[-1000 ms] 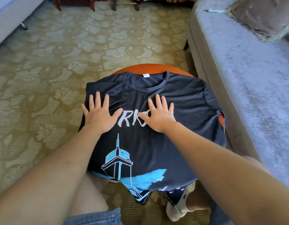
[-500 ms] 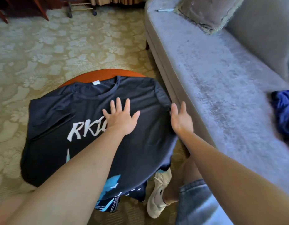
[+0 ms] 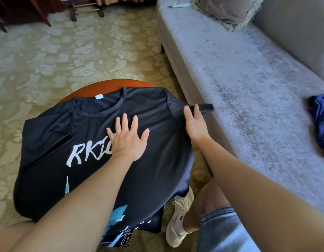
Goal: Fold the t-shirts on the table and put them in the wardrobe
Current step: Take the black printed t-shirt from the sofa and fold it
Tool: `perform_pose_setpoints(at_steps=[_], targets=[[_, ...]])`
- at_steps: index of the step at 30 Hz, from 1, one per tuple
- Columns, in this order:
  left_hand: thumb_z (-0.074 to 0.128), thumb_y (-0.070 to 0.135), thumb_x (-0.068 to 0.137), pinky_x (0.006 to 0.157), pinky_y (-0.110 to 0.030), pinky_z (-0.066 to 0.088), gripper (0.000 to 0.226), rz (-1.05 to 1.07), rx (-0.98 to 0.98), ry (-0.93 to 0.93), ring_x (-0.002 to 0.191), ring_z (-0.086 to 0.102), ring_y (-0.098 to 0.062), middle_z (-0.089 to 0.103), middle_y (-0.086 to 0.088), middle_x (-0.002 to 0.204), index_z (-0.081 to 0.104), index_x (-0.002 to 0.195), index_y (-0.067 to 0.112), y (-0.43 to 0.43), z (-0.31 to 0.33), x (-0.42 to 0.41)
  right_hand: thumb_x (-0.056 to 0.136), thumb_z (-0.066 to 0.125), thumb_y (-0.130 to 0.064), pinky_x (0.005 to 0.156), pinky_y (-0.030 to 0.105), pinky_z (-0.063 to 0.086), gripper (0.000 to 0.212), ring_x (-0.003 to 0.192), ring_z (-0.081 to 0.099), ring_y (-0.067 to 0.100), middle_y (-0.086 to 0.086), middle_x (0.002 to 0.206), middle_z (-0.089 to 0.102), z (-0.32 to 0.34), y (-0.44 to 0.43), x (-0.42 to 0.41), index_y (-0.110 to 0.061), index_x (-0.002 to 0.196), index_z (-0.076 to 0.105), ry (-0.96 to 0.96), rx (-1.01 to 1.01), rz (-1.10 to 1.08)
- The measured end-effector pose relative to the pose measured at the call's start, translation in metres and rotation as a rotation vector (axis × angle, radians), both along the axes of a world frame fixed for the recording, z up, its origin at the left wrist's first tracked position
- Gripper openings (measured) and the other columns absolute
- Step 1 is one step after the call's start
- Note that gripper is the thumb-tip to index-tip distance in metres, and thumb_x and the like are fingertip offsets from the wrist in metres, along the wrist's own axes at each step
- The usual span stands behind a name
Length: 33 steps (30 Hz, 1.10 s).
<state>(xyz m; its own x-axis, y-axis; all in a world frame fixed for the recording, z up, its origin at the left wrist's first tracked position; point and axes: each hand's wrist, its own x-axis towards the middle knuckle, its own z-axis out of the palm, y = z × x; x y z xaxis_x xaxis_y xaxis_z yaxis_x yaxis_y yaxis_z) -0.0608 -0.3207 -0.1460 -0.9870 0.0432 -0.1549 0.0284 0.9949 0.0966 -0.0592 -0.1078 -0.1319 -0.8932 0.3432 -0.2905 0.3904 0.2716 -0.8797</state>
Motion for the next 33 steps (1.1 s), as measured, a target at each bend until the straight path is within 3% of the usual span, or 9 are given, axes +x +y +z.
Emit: perform_pose_setpoints(at_steps=[3, 6, 8, 13, 15, 17, 19, 25, 33], targets=[[0.025, 0.049, 0.102, 0.119, -0.054, -0.001, 0.062, 0.008, 0.145, 0.009, 0.151, -0.004, -0.024, 0.0, -0.005, 0.164, 0.008, 0.156, 0.025, -0.003, 0.006, -0.002, 0.097, 0.032, -0.058, 0.117, 0.043, 0.022, 0.076, 0.143, 0.025, 0.029, 0.015, 0.153, 0.03, 0.022, -0.023, 0.0, -0.012, 0.155, 0.015, 0.247, 0.486, 0.252], [0.038, 0.032, 0.102, 0.12, -0.049, 0.011, 0.054, 0.129, 0.405, 0.175, 0.148, 0.012, -0.027, 0.013, -0.009, 0.162, 0.026, 0.153, 0.017, -0.025, 0.021, -0.003, 0.097, 0.028, -0.062, 0.119, 0.053, 0.004, 0.074, 0.15, 0.001, 0.024, 0.004, 0.164, 0.005, 0.024, -0.061, 0.004, -0.014, 0.154, 0.022, 0.134, 0.875, 0.734], [0.04, 0.029, 0.101, 0.119, -0.049, 0.01, 0.053, 0.204, 0.337, 0.251, 0.148, 0.012, -0.027, 0.014, -0.008, 0.162, 0.028, 0.152, 0.018, -0.053, 0.03, 0.0, 0.097, 0.028, -0.063, 0.118, 0.055, -0.003, 0.072, 0.151, -0.006, 0.022, 0.001, 0.164, -0.001, 0.016, -0.076, 0.011, -0.015, 0.151, 0.03, 0.08, 0.981, 0.886], [0.038, 0.041, 0.1, 0.118, -0.055, 0.002, 0.062, 0.337, 0.085, 0.094, 0.149, -0.001, -0.028, 0.001, -0.007, 0.163, 0.015, 0.155, 0.023, -0.127, 0.028, 0.011, 0.097, 0.039, -0.056, 0.118, 0.053, -0.005, 0.06, 0.15, 0.007, 0.021, 0.003, 0.162, 0.017, 0.011, -0.083, 0.025, -0.016, 0.142, 0.047, 0.152, 1.016, 0.928], [0.034, 0.053, 0.099, 0.118, -0.057, 0.001, 0.068, 0.4, 0.057, 0.004, 0.149, -0.005, -0.03, -0.003, -0.007, 0.163, 0.011, 0.156, 0.025, -0.145, 0.022, 0.015, 0.097, 0.049, -0.045, 0.119, 0.051, 0.003, 0.039, 0.144, 0.029, 0.024, 0.007, 0.149, 0.044, 0.013, -0.084, 0.029, -0.014, 0.11, 0.068, 0.275, 0.964, 0.84], [0.026, 0.061, 0.097, 0.118, -0.057, -0.001, 0.072, 0.414, 0.054, -0.063, 0.149, -0.009, -0.031, -0.006, -0.007, 0.164, 0.007, 0.157, 0.027, -0.152, 0.016, 0.018, 0.095, 0.057, -0.032, 0.115, 0.049, 0.023, 0.026, 0.116, 0.055, 0.029, 0.006, 0.108, 0.066, 0.016, -0.087, 0.029, -0.015, 0.076, 0.057, 0.378, 0.892, 0.697], [0.02, 0.064, 0.096, 0.118, -0.057, -0.003, 0.072, 0.397, 0.055, -0.085, 0.149, -0.012, -0.03, -0.009, -0.007, 0.164, 0.004, 0.157, 0.028, -0.153, 0.011, 0.021, 0.093, 0.058, -0.028, 0.095, 0.042, 0.041, 0.023, 0.092, 0.058, 0.029, 0.002, 0.086, 0.058, 0.016, -0.095, 0.027, -0.014, 0.078, 0.049, 0.383, 0.85, 0.648], [0.02, 0.064, 0.096, 0.116, -0.058, -0.004, 0.07, 0.376, 0.054, 0.007, 0.149, -0.01, -0.031, -0.005, -0.008, 0.164, 0.009, 0.156, 0.028, -0.152, 0.004, 0.027, 0.098, 0.05, -0.041, 0.097, 0.043, 0.036, 0.047, 0.12, 0.045, 0.031, 0.007, 0.127, 0.052, 0.004, -0.12, 0.007, -0.014, 0.136, 0.049, 0.181, 1.015, 0.595], [0.022, 0.064, 0.096, 0.116, -0.059, -0.003, 0.07, 0.383, 0.068, 0.026, 0.15, -0.008, -0.031, -0.003, -0.008, 0.164, 0.012, 0.156, 0.028, -0.152, 0.002, 0.027, 0.084, 0.065, -0.025, 0.079, 0.039, 0.037, 0.014, 0.091, 0.055, 0.03, 0.004, 0.091, 0.057, 0.004, -0.125, 0.022, -0.016, 0.079, 0.056, 0.344, 0.902, 0.641]])
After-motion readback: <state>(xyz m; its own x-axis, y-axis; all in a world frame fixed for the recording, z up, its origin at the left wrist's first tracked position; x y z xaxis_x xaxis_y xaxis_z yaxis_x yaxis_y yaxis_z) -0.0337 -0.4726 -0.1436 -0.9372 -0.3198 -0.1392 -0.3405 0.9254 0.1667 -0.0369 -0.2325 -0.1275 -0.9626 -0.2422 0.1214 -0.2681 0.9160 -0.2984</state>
